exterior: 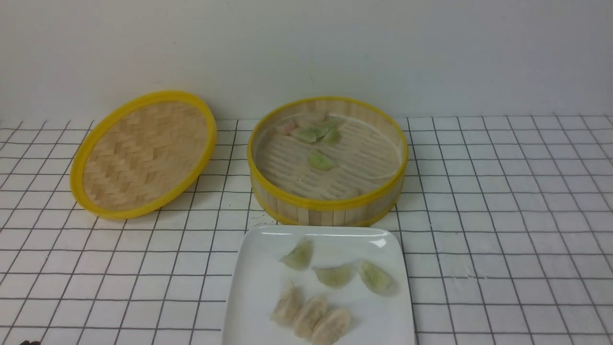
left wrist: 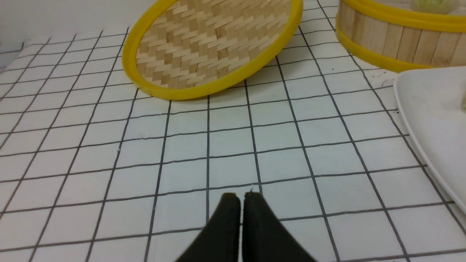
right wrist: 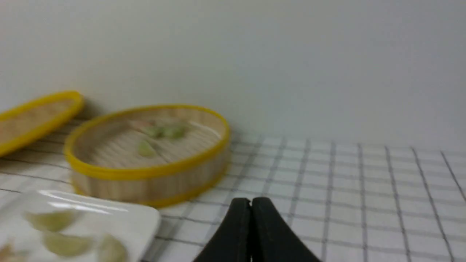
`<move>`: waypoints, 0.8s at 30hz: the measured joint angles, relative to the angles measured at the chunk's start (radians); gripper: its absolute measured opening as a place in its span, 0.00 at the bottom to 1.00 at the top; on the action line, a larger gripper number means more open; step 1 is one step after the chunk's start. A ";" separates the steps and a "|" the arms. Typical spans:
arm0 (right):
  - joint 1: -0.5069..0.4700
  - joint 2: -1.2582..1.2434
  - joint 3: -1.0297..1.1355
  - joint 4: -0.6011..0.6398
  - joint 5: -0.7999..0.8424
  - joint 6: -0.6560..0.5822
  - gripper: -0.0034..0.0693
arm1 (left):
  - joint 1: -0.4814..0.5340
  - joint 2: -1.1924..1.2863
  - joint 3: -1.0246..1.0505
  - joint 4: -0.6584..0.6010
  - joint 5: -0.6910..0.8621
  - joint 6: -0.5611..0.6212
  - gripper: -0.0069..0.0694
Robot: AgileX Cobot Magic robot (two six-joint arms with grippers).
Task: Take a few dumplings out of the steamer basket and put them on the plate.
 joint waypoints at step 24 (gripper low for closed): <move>-0.163 0.003 0.127 0.000 -0.033 0.000 0.03 | 0.000 0.000 0.000 0.000 0.000 -0.002 0.08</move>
